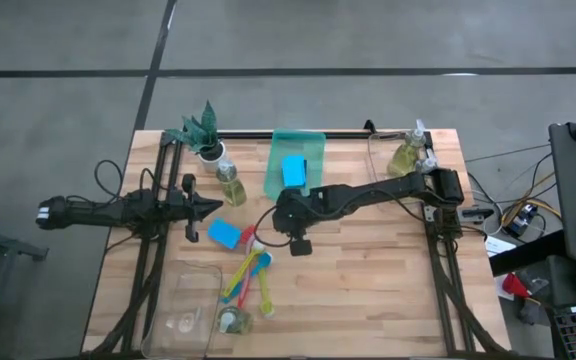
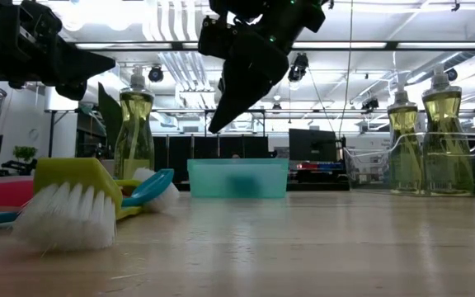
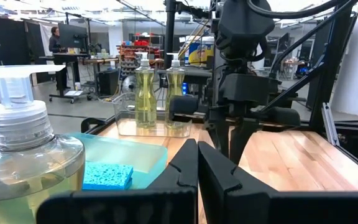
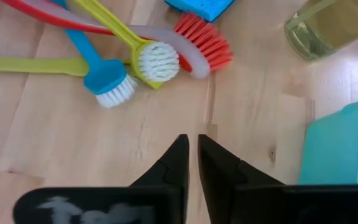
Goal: Pick & Place Kitchen Sink Supplies
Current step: Put the yellow soap dispenser into the top transparent bin
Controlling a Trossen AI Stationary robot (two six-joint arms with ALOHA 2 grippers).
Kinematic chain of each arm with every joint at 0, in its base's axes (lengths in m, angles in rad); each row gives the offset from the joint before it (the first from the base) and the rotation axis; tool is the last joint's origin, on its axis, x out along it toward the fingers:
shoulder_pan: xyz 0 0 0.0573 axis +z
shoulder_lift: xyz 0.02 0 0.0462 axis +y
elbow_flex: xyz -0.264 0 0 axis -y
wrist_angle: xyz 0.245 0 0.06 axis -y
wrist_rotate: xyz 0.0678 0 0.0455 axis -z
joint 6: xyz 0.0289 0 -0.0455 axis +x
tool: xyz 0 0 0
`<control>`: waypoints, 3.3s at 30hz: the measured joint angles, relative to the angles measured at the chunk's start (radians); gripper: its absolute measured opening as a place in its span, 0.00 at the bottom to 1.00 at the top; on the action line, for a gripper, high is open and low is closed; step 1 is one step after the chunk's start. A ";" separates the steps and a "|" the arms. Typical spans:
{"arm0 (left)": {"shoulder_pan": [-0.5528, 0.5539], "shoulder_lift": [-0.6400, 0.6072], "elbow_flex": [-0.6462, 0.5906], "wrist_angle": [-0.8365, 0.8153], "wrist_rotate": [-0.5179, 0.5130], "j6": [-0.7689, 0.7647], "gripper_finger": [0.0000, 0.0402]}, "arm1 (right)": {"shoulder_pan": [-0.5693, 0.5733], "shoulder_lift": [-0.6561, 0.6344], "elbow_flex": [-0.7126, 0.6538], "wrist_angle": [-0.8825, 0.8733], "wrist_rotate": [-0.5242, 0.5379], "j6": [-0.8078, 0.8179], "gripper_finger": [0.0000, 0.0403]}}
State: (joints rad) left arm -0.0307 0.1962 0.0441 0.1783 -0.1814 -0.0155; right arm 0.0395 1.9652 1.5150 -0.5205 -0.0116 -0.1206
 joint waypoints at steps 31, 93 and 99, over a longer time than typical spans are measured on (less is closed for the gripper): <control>0.000 0.003 0.000 0.001 0.000 0.000 0.01 | 0.004 -0.655 -0.627 0.484 0.011 0.060 0.02; 0.000 0.004 0.000 -0.001 0.000 0.000 0.01 | 0.003 -1.767 -1.505 0.532 -0.033 0.060 0.02; 0.000 0.004 0.000 -0.001 0.000 0.000 0.01 | 0.003 -1.752 -1.505 0.532 -0.031 0.073 0.02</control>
State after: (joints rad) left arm -0.0304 0.2001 0.0444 0.1772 -0.1810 -0.0155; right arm 0.0425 0.2136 0.0097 0.0113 -0.0431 -0.0479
